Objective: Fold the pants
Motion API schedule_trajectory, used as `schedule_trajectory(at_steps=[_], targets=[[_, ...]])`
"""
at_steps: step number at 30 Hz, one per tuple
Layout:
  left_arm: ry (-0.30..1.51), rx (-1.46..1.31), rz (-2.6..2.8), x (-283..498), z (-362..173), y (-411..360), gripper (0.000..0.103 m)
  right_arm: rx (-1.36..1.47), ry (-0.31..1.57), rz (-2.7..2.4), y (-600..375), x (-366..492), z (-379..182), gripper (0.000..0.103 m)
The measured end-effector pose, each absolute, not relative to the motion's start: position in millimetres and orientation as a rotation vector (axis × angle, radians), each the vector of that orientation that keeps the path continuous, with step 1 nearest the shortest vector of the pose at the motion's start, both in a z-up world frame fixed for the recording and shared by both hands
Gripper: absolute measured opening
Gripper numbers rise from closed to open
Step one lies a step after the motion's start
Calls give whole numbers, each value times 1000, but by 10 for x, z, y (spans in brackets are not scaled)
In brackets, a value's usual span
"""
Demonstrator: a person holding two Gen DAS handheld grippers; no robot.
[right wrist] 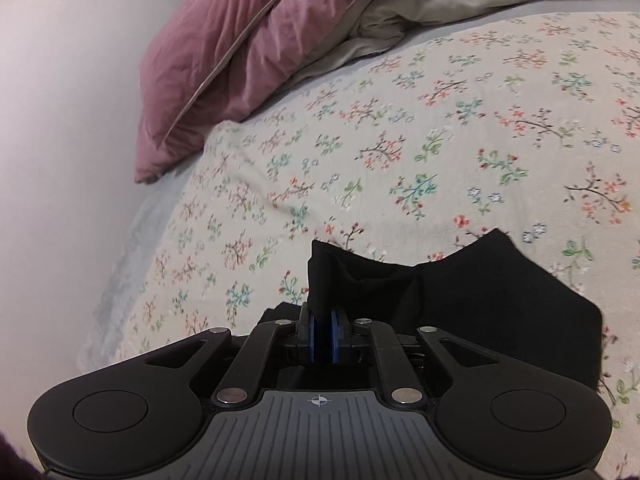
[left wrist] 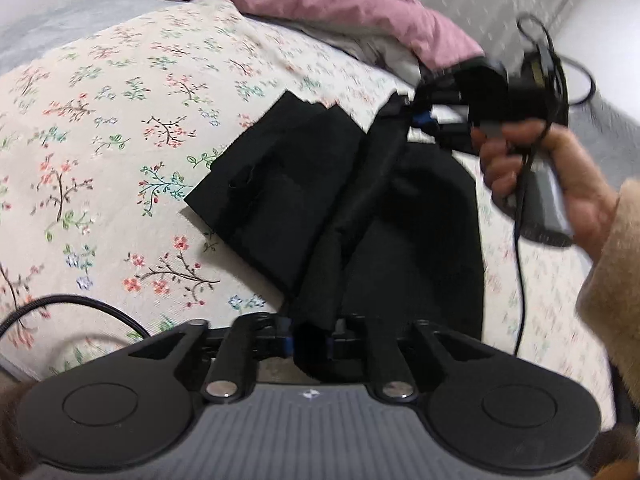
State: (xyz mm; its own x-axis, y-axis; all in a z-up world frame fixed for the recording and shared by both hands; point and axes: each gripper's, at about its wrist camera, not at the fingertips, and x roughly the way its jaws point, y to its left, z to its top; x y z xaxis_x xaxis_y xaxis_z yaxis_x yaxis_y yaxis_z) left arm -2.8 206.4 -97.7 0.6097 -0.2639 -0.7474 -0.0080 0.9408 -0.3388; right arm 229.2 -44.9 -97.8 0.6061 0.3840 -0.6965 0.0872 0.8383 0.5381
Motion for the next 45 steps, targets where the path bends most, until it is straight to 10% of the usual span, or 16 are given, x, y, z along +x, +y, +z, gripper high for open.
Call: schedule_trajectory(at_steps=[5, 14, 31, 45], targets=[[886, -214, -203, -42, -848, 2165, 67, 559, 902, 205, -503, 2222, -827, 56], [847, -230, -364, 296, -541, 2314, 77, 410, 902, 207, -724, 1773, -564, 60], [965, -47, -364, 1042, -710, 1950, 24, 265, 950, 148, -800, 581, -904, 69], [856, 48, -319, 1132, -325, 2141, 23, 338, 945, 128, -907, 469, -981, 70]])
